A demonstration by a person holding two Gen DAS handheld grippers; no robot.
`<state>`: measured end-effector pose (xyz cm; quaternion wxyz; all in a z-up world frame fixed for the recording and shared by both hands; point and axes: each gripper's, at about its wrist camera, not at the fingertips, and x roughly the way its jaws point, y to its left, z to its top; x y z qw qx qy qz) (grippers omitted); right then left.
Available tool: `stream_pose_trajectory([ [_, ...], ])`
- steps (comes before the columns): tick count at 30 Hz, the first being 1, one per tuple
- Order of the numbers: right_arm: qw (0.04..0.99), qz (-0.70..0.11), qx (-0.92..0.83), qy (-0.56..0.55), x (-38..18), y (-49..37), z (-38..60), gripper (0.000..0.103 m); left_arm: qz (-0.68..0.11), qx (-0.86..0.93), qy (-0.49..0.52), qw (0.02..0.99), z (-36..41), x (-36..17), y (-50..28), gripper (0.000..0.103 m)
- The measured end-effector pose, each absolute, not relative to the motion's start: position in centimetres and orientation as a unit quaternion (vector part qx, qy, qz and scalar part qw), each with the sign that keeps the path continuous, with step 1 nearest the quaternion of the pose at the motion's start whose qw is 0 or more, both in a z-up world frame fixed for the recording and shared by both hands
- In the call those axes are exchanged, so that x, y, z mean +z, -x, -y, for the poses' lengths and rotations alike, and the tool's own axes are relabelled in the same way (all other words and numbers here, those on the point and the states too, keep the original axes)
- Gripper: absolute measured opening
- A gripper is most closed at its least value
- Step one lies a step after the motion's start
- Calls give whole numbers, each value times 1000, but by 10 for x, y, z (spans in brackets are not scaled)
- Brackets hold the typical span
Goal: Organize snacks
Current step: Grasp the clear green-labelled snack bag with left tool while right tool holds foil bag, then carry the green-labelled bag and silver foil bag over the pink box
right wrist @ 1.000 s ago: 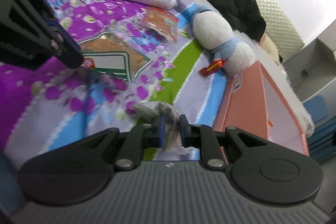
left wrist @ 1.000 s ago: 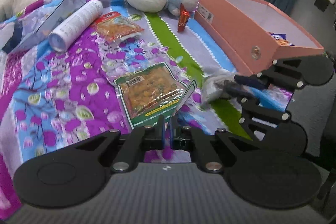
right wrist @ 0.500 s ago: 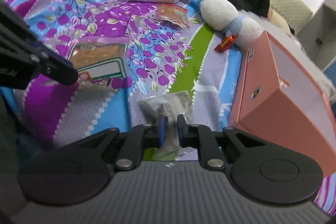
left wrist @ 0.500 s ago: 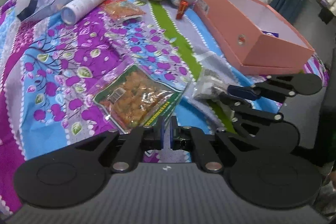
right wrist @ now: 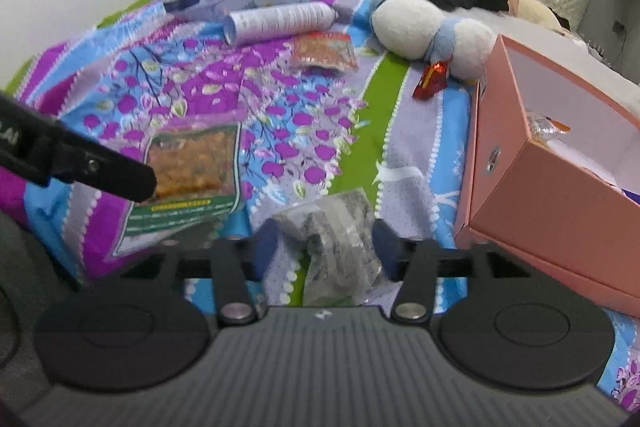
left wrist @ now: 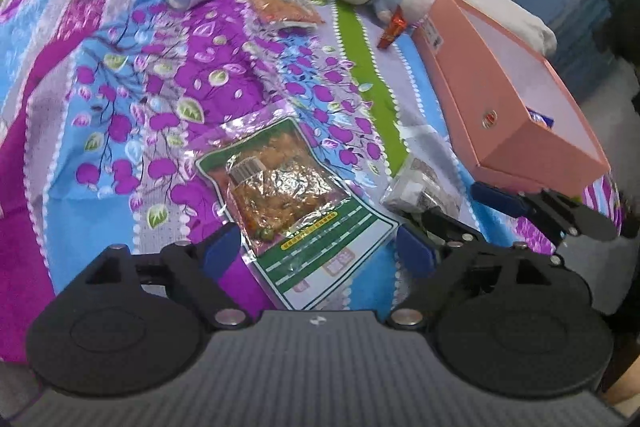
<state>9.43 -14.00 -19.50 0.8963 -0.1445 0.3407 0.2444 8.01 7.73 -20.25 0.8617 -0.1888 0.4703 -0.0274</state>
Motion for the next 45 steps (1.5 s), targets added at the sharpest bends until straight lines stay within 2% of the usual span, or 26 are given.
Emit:
stream_pose_trajectory([
  [2,897,-340,250,134,-195,-97,144,67,-470,-12,210,857,-82,-205,-82,88],
  [4,896,-344,257,113,-196,-102,151,83,-472,4,229,851,-87,-208,-84,91],
  [6,899,-341,255,99,-198,-106,158,84,-472,20,240,848,-90,-211,-88,91],
  [17,881,-357,300,83,-223,-125,162,83,-506,90,261,817,-95,-237,-121,95],
  [23,883,-364,280,99,-232,-127,157,74,-512,111,289,801,-99,-246,-132,97],
  [25,884,-362,273,112,-234,-125,155,61,-518,108,289,798,-98,-249,-137,98],
  [34,888,-350,266,134,-236,-119,154,60,-522,125,288,793,-89,-252,-154,98],
  [45,889,-348,266,137,-238,-118,152,60,-573,173,230,768,-66,-267,-184,103],
])
